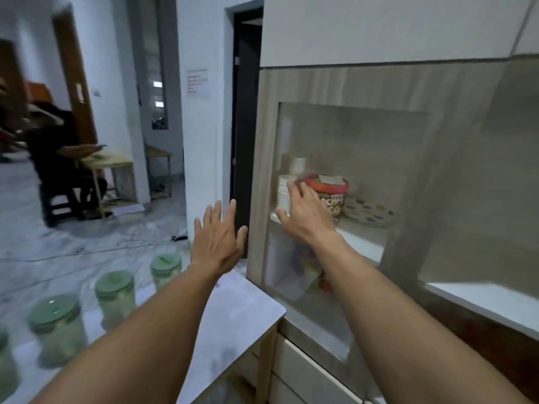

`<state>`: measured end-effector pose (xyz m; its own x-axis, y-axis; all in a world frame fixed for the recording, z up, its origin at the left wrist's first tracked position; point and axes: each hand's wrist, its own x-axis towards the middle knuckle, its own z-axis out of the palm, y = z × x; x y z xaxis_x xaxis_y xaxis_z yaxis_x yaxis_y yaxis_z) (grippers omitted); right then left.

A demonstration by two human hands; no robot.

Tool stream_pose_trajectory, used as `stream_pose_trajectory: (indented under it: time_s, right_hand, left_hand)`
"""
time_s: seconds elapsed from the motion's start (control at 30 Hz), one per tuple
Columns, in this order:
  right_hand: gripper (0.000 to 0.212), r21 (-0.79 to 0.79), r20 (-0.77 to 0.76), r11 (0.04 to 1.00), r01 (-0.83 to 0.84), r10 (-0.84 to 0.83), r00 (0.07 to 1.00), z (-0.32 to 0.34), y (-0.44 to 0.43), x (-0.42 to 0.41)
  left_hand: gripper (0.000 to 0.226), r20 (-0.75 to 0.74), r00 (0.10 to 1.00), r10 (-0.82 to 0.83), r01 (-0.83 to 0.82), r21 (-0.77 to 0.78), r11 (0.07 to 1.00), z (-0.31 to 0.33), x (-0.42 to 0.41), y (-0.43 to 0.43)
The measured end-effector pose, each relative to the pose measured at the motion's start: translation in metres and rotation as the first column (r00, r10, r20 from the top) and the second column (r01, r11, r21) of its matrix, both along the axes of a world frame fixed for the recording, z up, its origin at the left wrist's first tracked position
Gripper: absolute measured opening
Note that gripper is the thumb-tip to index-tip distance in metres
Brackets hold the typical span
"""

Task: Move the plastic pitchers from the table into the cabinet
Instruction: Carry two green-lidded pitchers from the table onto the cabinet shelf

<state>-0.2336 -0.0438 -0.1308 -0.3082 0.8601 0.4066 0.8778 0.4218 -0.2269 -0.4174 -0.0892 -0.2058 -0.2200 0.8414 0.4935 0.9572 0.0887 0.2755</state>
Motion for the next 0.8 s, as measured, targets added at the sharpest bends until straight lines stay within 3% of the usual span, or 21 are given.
stream_pose_trajectory:
  time_s: [0.3, 0.57, 0.7, 0.8]
  right_hand:
    - [0.071, -0.152, -0.011, 0.958, -0.243, 0.244, 0.970, -0.096, 0.126, -0.121]
    - [0.063, -0.216, 0.006, 0.896, -0.387, 0.397, 0.918, -0.197, 0.221, -0.198]
    - [0.066, -0.296, -0.036, 0.862, -0.411, 0.420, 0.907, -0.254, 0.254, -0.230]
    - [0.071, -0.372, -0.109, 0.834, -0.407, 0.397, 0.911, -0.289, 0.271, -0.248]
  left_hand:
    - [0.068, 0.106, 0.954, 0.280, -0.267, -0.123, 0.956, -0.092, -0.097, 0.067]
    - [0.064, 0.258, 0.821, 0.509, -0.448, -0.259, 0.856, -0.179, -0.132, 0.126]
    - [0.064, 0.413, 0.669, 0.618, -0.533, -0.314, 0.786, -0.224, -0.143, 0.148]
    - [0.069, 0.616, 0.442, 0.652, -0.590, -0.348, 0.728, -0.246, -0.151, 0.166]
